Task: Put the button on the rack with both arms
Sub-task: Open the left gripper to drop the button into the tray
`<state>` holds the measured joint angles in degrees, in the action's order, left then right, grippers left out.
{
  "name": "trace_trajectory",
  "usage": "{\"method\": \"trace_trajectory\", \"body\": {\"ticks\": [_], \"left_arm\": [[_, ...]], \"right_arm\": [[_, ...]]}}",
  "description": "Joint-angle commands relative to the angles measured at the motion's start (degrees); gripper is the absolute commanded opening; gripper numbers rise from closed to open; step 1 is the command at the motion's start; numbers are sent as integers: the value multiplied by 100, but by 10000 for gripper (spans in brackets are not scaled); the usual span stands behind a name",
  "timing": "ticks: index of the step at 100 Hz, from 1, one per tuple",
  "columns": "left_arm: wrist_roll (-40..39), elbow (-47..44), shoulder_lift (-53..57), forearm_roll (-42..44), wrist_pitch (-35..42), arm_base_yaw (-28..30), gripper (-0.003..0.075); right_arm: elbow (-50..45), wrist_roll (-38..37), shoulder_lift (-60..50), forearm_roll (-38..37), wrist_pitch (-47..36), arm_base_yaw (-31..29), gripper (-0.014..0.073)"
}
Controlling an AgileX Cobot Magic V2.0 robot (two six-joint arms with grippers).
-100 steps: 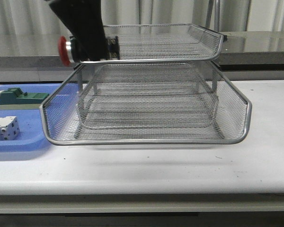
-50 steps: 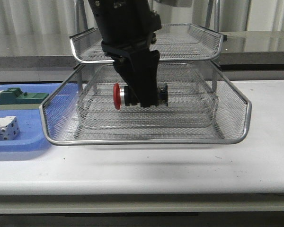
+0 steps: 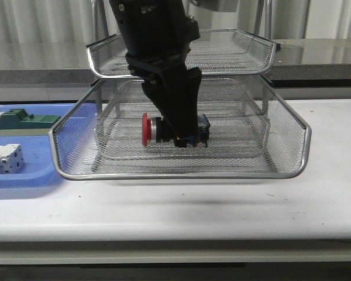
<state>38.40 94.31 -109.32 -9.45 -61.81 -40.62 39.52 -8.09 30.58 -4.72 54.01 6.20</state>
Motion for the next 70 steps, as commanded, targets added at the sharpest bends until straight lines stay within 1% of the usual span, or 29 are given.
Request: {"method": "trace_trajectory", "body": {"ticks": [1,9,31,46,58,70], "left_arm": [[-71,133,314,-108,154,-46,484],[-114,184,327,-108,88,-46,484],[-483,731,403,-129,-585,-46,483],[-711,896,622,-129,-750,40,480],[-984,896,867,-114,-892,293,480],[-994,875,1139,-114,-929,693,465]], "right_arm": [[197,20,10,-80,-332,-3,-68],[197,20,10,-80,-332,-3,-68],[197,20,10,-80,-332,-3,-68],[197,20,10,-80,-332,-3,-68],[197,20,10,-80,-332,-3,-68],[197,20,10,-80,-332,-3,-68]]}}
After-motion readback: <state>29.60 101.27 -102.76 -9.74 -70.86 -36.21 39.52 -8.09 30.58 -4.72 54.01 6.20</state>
